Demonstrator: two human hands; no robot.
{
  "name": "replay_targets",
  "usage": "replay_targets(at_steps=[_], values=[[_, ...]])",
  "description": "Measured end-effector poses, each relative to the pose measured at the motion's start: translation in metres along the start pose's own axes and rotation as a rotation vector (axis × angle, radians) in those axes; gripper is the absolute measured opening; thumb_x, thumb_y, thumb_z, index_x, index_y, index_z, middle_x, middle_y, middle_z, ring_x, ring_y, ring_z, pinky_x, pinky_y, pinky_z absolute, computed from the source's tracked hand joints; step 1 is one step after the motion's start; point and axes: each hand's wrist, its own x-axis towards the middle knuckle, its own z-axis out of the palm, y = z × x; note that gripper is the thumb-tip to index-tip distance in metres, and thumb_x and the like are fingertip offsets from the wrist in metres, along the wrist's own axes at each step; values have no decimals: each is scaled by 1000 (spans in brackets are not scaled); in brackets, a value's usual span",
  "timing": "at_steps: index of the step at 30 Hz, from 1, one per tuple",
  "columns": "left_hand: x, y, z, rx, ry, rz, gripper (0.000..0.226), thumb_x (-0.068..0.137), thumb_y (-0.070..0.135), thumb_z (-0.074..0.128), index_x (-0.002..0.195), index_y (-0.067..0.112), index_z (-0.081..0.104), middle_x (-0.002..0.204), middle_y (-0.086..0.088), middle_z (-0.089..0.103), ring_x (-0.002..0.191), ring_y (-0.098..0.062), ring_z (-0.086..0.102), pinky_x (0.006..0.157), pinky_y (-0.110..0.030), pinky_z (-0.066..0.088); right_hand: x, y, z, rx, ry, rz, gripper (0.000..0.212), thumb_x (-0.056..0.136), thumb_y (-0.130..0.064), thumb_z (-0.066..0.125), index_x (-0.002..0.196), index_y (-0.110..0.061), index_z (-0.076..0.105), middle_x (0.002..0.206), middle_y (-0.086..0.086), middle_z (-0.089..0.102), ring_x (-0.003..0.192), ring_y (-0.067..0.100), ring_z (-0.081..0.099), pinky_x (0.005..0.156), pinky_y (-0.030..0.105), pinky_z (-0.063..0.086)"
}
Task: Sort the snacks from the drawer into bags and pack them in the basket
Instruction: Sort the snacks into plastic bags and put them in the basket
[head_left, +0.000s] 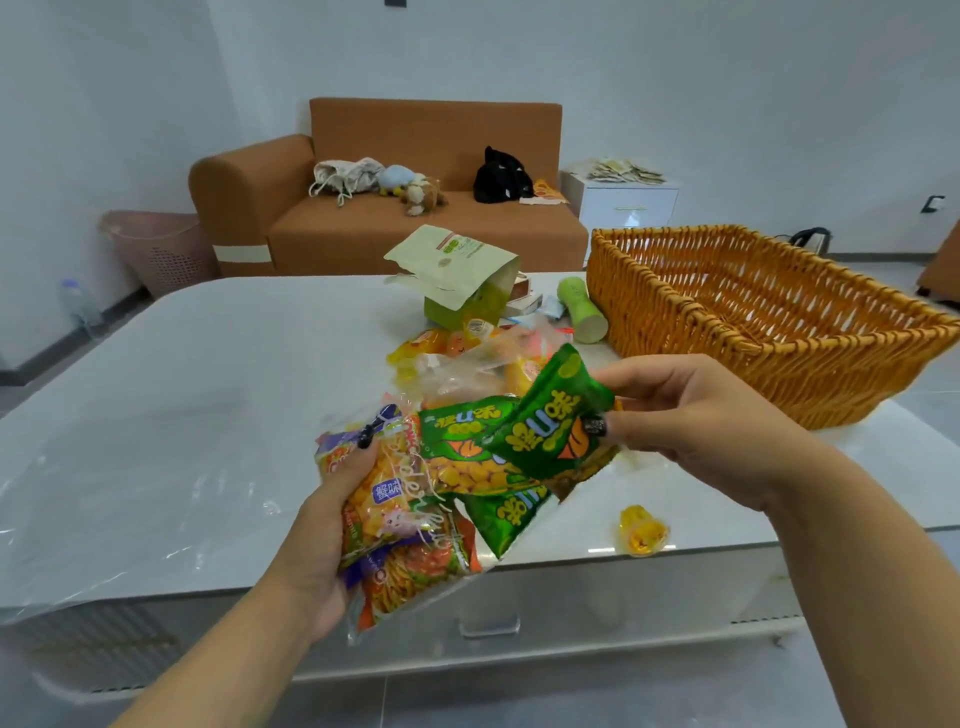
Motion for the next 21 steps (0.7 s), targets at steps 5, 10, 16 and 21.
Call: replay_targets(at_steps=[5,10,16,21], values=[[1,-4,2,74,-30,0,60,61,32,80,114,8,66,100,-20,74,76,-33,74,66,-46,62,5,4,10,-46,44,151,28,83,6,65,104,-11,71,101,25,70,94,39,68,88,51,51],[2,-10,3,176,-97,26,88,37,40,87,116,8,64,104,-21,72,83,-35,73,70,-45,61,7,5,26,-130,-2,197,21,82,-8,72,102,-13,75,105,11,73,101,33,68,92,49,53],[2,-12,4,134,-108,-4,58,63,30,82,116,11,65,104,-18,73,82,-32,74,71,-45,61,13,11,34,256,48,225,13,81,-3,68,93,0,73,97,29,69,79,31,68,66,32,59],[3,-10,5,33,-79,-67,52,67,37,65,110,8,69,100,-19,74,77,-32,74,72,-48,59,19,12,33,222,47,157,39,76,8,69,114,2,62,109,20,70,101,31,68,86,38,57]])
